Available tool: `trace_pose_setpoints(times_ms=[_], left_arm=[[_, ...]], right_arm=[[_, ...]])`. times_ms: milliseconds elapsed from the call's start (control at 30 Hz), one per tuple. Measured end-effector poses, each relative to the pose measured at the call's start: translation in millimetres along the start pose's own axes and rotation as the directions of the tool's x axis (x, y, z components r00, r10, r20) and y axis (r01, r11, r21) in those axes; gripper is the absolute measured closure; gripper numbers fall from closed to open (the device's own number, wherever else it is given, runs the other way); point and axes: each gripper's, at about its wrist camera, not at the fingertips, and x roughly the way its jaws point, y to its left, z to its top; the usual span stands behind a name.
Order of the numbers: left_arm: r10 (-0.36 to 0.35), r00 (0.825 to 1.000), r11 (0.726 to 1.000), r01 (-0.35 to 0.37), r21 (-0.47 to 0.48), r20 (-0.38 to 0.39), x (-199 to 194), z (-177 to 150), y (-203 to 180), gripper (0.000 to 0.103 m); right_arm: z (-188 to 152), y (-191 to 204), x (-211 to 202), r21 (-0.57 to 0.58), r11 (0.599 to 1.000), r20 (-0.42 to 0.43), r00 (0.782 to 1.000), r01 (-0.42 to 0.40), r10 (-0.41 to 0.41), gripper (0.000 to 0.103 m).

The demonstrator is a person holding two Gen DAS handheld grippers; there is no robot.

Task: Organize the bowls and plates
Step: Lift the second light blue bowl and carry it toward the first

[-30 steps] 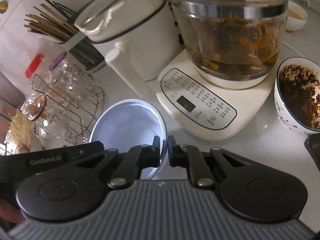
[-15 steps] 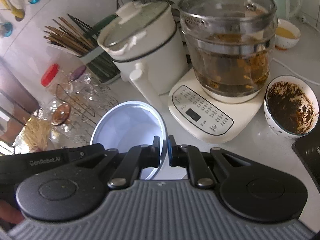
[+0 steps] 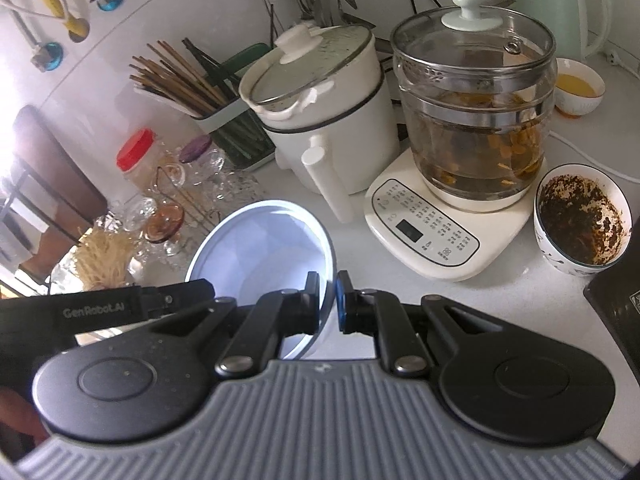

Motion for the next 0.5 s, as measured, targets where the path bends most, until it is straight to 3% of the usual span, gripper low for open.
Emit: trace_pose_setpoints(times_ms=[500], left_arm=[[0.054, 0.997, 0.994, -0.048, -0.095, 0.063, -35, -8, 34, 0.094]], right_arm=[[4, 37, 12, -0.104, 0.99, -0.049, 0.995, -0.096, 0.091, 0.092]])
